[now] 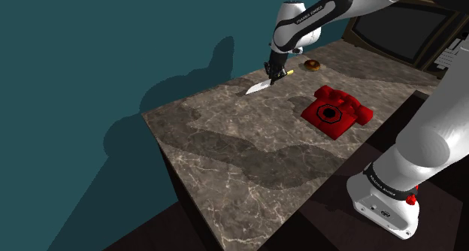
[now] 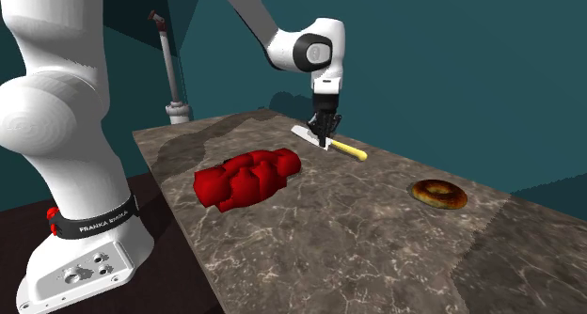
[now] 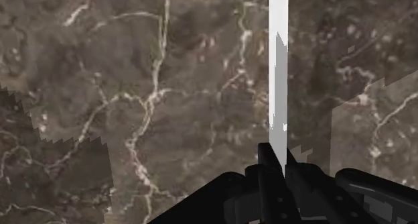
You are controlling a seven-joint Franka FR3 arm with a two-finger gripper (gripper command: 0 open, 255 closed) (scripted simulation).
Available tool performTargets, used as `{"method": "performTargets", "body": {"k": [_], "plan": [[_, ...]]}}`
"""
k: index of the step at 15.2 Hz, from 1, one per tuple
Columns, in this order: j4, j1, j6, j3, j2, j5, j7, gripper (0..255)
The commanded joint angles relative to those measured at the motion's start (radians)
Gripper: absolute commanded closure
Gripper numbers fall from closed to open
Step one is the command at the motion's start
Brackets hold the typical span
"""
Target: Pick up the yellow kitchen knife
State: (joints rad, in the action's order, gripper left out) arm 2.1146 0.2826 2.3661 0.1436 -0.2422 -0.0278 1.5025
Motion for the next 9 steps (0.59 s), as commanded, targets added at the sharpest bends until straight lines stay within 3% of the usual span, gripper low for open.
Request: {"method": "performTargets", "body": {"k": [1,9], "plan": [[-0.003,0.0,-0.011,0.001,0.008,0.002,-0.001,255],[-0.037,0.003,-0.108,0.004,0.072,0.015,-0.009,255]]}}
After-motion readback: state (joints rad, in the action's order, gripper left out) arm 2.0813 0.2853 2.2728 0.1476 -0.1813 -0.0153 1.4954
